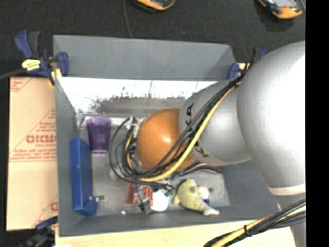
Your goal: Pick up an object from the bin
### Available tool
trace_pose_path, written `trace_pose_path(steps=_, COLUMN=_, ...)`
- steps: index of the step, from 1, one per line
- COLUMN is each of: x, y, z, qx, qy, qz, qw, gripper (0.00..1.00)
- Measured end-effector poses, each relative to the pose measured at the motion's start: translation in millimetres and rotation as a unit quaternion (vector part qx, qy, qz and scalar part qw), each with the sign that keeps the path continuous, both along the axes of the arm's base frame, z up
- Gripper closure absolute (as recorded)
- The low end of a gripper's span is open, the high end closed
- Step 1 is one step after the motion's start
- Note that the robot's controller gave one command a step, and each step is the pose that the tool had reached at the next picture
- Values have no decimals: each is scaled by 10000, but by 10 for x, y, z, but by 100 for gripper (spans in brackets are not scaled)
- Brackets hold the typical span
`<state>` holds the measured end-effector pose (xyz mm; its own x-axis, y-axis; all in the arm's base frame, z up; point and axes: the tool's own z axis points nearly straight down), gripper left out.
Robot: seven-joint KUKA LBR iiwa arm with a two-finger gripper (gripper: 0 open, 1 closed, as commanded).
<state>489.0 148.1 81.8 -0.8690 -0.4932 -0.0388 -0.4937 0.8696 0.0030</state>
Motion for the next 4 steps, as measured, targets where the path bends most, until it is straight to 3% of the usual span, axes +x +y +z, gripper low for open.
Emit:
trace_pose_path(steps=1, x=-14, y=-4, z=-11, qx=-5, qy=22, qz=-5, qw=10000, gripper=0)
trace_pose_path(steps=2, x=-47, y=-499, z=22, qx=-14, qy=4, qz=372, qw=9993, gripper=0)
trace_pose_path(steps=3, x=-17, y=-942, z=104, qx=-20, qy=-14, qz=1339, qw=9910, gripper=100)
trace_pose_path(steps=4, x=-18, y=-940, z=108, qx=-18, qy=-14, qz=1339, qw=9910, gripper=100)
